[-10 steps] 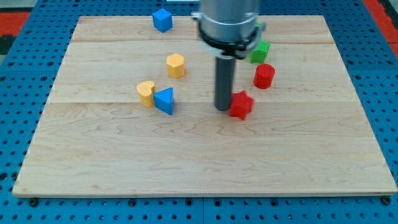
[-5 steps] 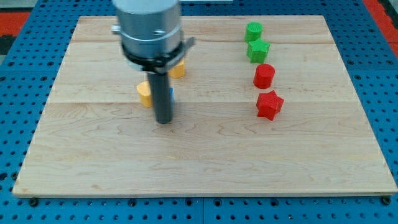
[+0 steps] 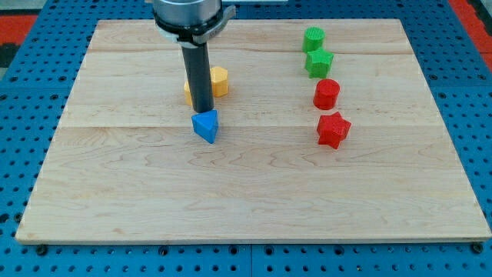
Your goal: Put the yellow blocks diagonal to each other
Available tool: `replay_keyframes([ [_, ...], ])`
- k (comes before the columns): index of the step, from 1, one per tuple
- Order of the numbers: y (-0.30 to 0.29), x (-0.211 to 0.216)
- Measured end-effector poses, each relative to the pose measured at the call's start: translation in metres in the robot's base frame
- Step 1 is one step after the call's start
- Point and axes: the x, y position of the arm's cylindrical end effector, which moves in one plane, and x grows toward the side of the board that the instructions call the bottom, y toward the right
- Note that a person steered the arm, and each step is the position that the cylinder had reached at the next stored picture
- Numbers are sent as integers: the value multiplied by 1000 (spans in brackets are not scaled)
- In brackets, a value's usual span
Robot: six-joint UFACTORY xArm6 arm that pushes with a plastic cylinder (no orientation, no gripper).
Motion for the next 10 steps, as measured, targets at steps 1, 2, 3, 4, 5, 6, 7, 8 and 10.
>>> replay_keyframes([
  [1, 7, -16],
  [2, 13, -33],
  [3, 30, -46],
  [4, 49, -54],
  [5, 75, -54],
  [6, 78, -65],
  [7, 77, -78],
  [8, 77, -79],
  [10, 66, -90],
])
